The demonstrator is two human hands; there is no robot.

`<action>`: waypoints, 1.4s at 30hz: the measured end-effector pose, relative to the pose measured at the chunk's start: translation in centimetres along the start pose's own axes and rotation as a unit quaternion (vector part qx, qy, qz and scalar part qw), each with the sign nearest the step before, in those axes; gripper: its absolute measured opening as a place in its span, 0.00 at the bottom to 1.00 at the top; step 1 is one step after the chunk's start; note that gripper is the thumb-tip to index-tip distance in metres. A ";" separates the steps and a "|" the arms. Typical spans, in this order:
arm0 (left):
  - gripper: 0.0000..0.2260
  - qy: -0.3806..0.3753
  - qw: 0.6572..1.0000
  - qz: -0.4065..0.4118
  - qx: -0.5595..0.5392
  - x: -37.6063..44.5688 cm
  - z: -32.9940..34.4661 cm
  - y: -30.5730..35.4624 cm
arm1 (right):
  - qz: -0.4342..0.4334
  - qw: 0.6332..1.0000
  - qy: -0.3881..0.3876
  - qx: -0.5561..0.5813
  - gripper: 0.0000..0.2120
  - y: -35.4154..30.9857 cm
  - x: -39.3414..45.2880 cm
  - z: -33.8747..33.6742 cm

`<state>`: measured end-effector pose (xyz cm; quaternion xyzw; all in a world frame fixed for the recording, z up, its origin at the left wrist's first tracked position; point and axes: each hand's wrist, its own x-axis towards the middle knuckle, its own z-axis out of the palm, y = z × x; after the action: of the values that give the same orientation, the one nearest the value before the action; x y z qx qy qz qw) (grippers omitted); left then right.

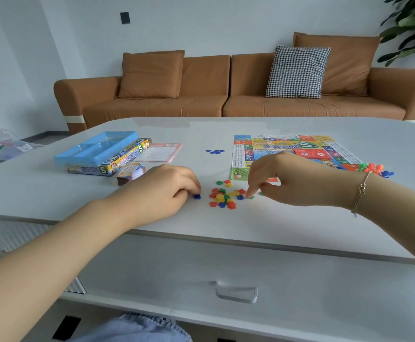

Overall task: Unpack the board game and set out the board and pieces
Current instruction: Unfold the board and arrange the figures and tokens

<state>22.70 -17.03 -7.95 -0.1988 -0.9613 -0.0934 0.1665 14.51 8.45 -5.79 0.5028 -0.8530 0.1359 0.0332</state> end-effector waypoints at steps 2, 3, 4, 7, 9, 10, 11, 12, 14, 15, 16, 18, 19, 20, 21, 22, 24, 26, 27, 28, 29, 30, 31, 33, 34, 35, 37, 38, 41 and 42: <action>0.15 0.023 1.000 0.009 -0.012 -0.1 0.0 0.4 | 0.001 1.000 0.005 0.004 0.15 0.1 -0.2 0.0; 0.14 0.031 0.999 0.015 -0.025 -0.1 -0.1 0.8 | 0.001 1.000 0.009 0.006 0.15 0.1 -0.2 0.1; 0.14 0.036 0.998 0.025 -0.037 -0.2 -0.1 1.2 | 0.000 1.000 0.010 0.008 0.16 0.1 -0.3 0.2; 0.15 0.031 0.995 0.067 -0.060 -0.4 0.1 2.2 | -0.006 1.000 0.008 0.006 0.17 -0.1 -0.3 0.6; 0.16 0.015 0.995 0.079 -0.066 -0.5 0.6 2.4 | -0.015 1.000 0.012 0.009 0.18 -0.1 -0.4 0.7; 0.16 0.008 0.995 0.083 -0.063 -0.5 0.8 2.4 | -0.020 1.000 0.015 0.012 0.18 -0.1 -0.5 0.6; 0.17 0.005 0.995 0.085 -0.060 -0.6 1.1 2.3 | -0.026 0.999 0.016 0.019 0.18 -0.1 -0.6 0.4; 0.18 0.005 0.995 0.085 -0.059 -0.7 1.2 2.2 | -0.029 0.999 0.015 0.030 0.18 -0.1 -0.8 0.3; 0.18 0.013 0.994 0.085 -0.062 -0.8 1.2 2.0 | -0.028 0.998 0.006 0.055 0.18 -0.4 -1.0 -0.1; 0.18 0.017 0.994 0.086 -0.066 -0.9 1.2 1.8 | -0.029 0.997 -0.002 0.067 0.18 -0.6 -1.0 -0.1; 0.18 0.019 0.993 0.088 -0.071 -1.0 1.1 1.8 | -0.031 0.996 -0.010 0.077 0.18 -0.9 -1.1 -0.1; 0.18 0.017 0.993 0.087 -0.083 -1.3 0.9 1.7 | -0.039 0.995 -0.023 0.089 0.18 -1.4 -1.0 -0.1; 0.19 0.016 0.992 0.083 -0.089 -1.4 0.7 1.7 | -0.042 0.995 -0.028 0.089 0.18 -1.6 -1.0 0.0; 0.19 0.016 0.993 0.077 -0.093 -1.5 0.5 1.6 | -0.042 0.995 -0.031 0.088 0.18 -1.8 -0.9 0.0; 0.18 0.016 0.993 0.070 -0.095 -1.7 0.3 1.6 | -0.041 0.995 -0.032 0.087 0.18 -2.0 -0.8 0.0; 0.18 0.018 0.994 0.063 -0.093 -1.7 0.1 1.4 | -0.041 0.995 -0.032 0.083 0.18 -2.2 -0.7 0.1; 0.17 0.023 0.996 0.043 -0.081 -1.9 -0.3 1.0 | -0.047 0.996 -0.029 0.074 0.19 -2.6 -0.2 0.4; 0.17 0.031 0.997 0.021 -0.064 -2.0 -0.5 0.5 | -0.051 0.996 -0.030 0.072 0.21 -3.0 0.4 0.9; 0.17 0.037 0.998 0.014 -0.058 -2.1 -0.6 0.3 | -0.050 0.996 -0.028 0.074 0.22 -3.2 0.6 1.0; 0.17 0.044 0.997 0.011 -0.054 -2.2 -0.7 0.2 | -0.050 0.996 -0.021 0.075 0.22 -3.2 0.8 1.1; 0.17 0.052 0.997 0.014 -0.053 -2.2 -0.7 0.2 | -0.048 0.996 -0.010 0.079 0.22 -3.1 0.9 1.0; 0.17 0.059 0.996 0.020 -0.056 -2.3 -0.8 0.2 | -0.045 0.995 0.000 0.085 0.23 -2.9 1.0 0.9; 0.18 0.062 0.996 0.026 -0.063 -2.3 -0.8 0.4 | -0.037 0.995 0.002 0.090 0.25 -2.7 1.0 0.8; 0.19 0.053 0.994 0.035 -0.084 -2.3 -0.7 1.0 | -0.025 0.997 -0.018 0.075 0.31 -2.3 1.1 0.9; 0.19 0.045 0.994 0.040 -0.094 -2.3 -0.6 1.4 | -0.027 0.997 -0.031 0.060 0.34 -2.2 1.2 1.1; 0.19 0.036 0.993 0.048 -0.098 -2.2 -0.4 1.7 | -0.031 0.998 -0.038 0.049 0.36 -2.1 1.2 1.3; 0.19 0.018 0.994 0.063 -0.082 -2.0 0.1 2.2 | -0.035 0.998 -0.033 0.044 0.37 -1.7 1.0 1.6; 0.19 0.012 0.995 0.068 -0.071 -2.0 0.4 2.3 | -0.033 0.998 -0.027 0.043 0.36 -1.5 1.0 1.6; 0.20 0.005 0.996 0.071 -0.055 -1.8 0.8 2.2 | -0.028 0.999 -0.012 0.039 0.33 -1.1 0.5 1.2; 0.20 0.006 0.996 0.071 -0.054 -1.8 0.8 2.1 | -0.030 0.999 -0.008 0.040 0.33 -1.1 0.4 1.1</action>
<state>24.89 -15.52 -9.11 -0.2744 -0.9373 -0.1347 0.1673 15.34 7.33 -6.53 0.5300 -0.8317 0.1652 0.0105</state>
